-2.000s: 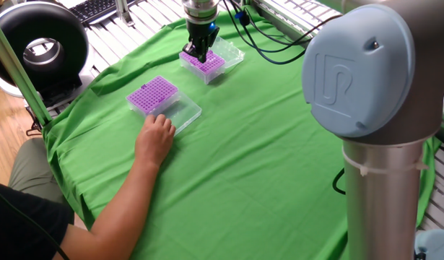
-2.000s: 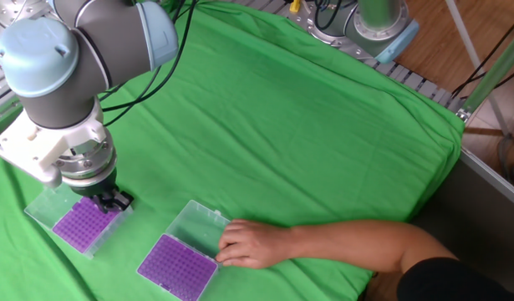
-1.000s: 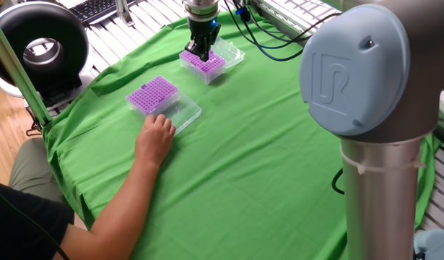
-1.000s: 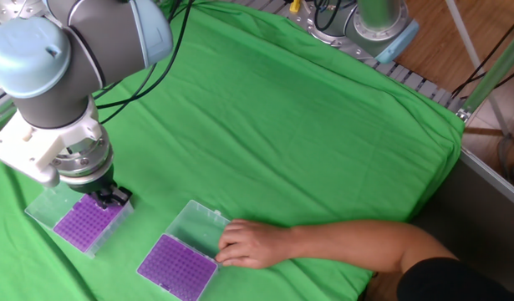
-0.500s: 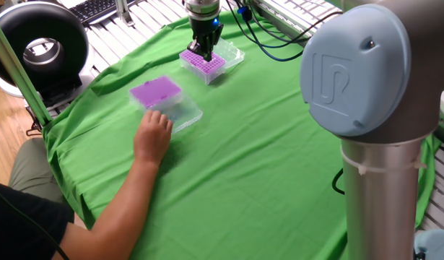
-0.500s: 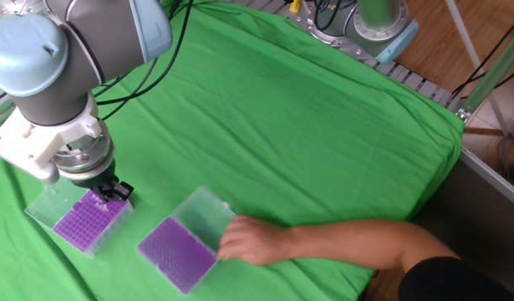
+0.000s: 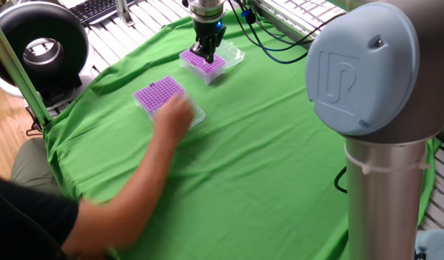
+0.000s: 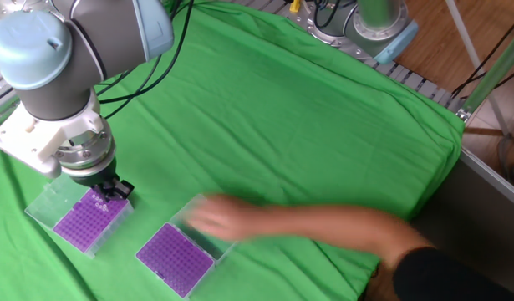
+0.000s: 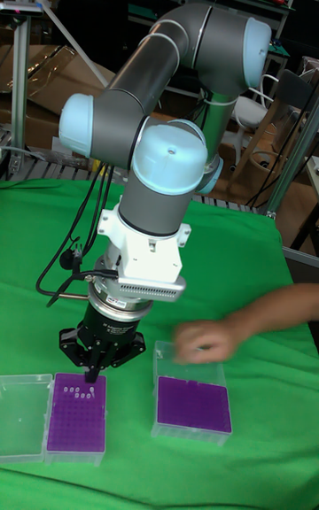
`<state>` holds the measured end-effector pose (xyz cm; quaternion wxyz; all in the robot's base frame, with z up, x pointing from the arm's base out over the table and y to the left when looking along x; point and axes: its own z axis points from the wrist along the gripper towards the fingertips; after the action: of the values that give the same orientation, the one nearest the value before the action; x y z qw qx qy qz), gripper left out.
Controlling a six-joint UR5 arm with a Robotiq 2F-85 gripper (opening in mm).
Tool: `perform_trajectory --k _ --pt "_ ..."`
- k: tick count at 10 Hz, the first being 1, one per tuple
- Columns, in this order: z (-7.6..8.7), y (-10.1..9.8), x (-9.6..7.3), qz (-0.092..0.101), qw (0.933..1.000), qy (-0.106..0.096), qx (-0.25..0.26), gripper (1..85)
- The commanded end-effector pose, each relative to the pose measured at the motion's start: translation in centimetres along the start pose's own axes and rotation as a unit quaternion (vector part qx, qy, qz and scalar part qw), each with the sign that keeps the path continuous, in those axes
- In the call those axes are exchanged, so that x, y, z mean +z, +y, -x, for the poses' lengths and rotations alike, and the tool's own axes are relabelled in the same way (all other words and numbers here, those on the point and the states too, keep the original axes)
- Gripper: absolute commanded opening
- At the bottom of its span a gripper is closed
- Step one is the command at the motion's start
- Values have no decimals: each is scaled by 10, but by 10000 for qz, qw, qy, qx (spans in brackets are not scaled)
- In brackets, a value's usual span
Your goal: Insert a small pipette tip into the holder for small pipette tips
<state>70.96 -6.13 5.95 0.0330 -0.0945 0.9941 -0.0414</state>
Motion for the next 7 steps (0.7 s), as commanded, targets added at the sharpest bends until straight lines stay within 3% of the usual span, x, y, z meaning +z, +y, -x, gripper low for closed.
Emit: perform_trajectory --k 1,7 --pt "0 2 5 128 9998 -116 10 10" --pt "6 3 6 101 9998 -142 77 10"
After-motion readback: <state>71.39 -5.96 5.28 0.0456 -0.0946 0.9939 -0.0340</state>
